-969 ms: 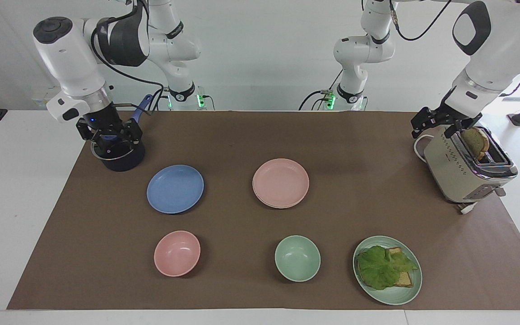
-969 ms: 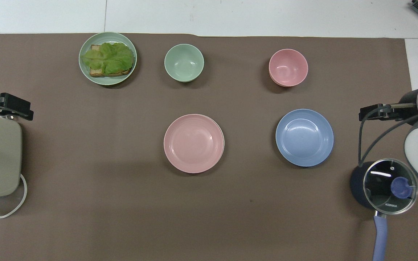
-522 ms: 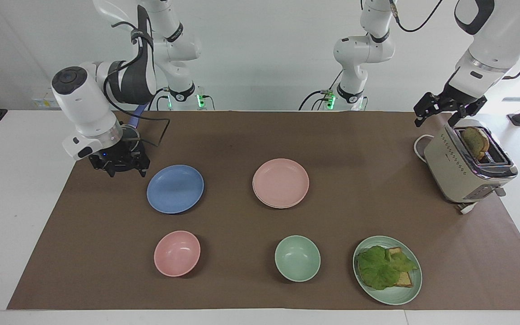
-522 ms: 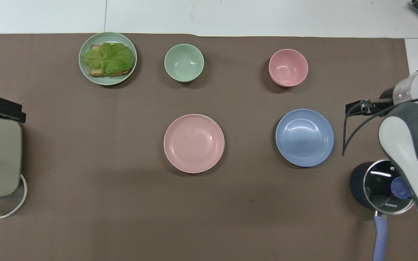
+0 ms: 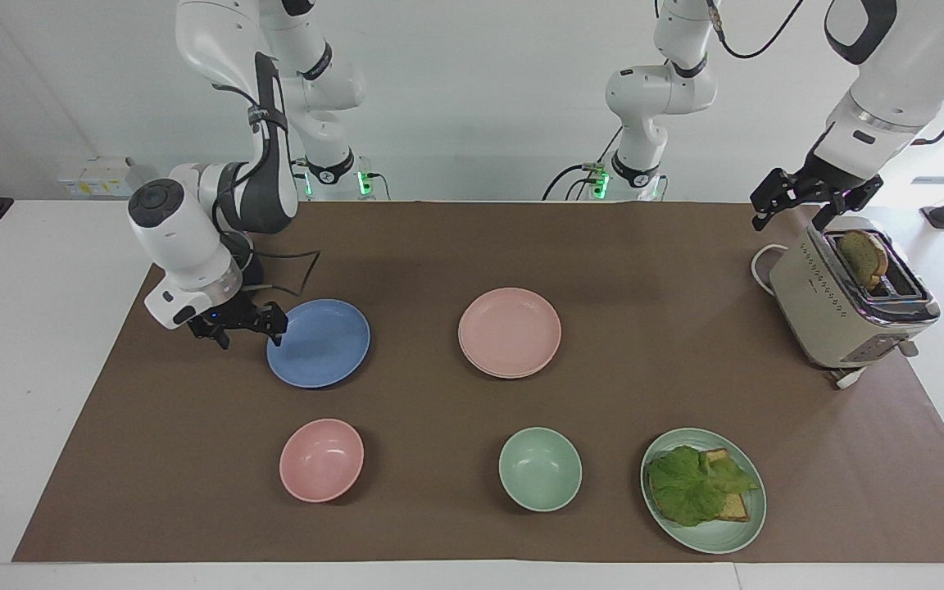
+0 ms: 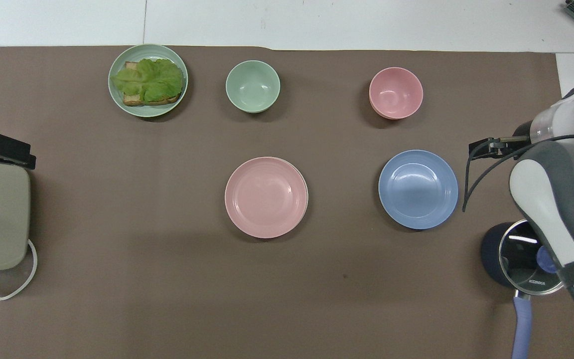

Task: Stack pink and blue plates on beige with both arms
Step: 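Reach the right gripper to the blue plate rim and grasp it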

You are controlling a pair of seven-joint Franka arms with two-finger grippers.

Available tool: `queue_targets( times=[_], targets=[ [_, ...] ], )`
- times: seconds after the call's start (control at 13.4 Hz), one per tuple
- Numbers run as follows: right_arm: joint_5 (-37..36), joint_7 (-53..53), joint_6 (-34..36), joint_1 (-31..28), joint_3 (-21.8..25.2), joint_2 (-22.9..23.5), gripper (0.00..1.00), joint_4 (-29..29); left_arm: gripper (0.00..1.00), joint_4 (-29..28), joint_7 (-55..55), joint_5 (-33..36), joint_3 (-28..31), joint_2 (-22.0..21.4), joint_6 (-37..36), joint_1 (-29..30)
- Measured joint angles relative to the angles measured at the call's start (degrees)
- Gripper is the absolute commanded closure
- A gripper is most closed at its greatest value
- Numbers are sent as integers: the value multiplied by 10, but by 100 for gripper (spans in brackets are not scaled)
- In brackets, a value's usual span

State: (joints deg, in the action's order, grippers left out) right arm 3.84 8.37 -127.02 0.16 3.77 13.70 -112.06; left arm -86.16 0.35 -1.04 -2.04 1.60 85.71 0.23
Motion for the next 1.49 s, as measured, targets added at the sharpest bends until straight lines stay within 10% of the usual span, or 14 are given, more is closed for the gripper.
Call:
queue_targets(
  times=[0.45, 0.75, 0.82, 1.49],
  targets=[
    [52, 55, -26, -22, 1, 39, 6, -17, 0, 0, 0, 0, 0, 0, 0, 0],
    [54, 55, -38, -22, 0, 40, 93, -33, 0, 0, 0, 0, 0, 0, 0, 0],
    [55, 55, -38, -22, 0, 40, 100, -33, 0, 0, 0, 0, 0, 0, 0, 0],
    [59, 55, 58, -22, 0, 18, 100, 18, 0, 0, 0, 0, 0, 0, 0, 0]
  ],
)
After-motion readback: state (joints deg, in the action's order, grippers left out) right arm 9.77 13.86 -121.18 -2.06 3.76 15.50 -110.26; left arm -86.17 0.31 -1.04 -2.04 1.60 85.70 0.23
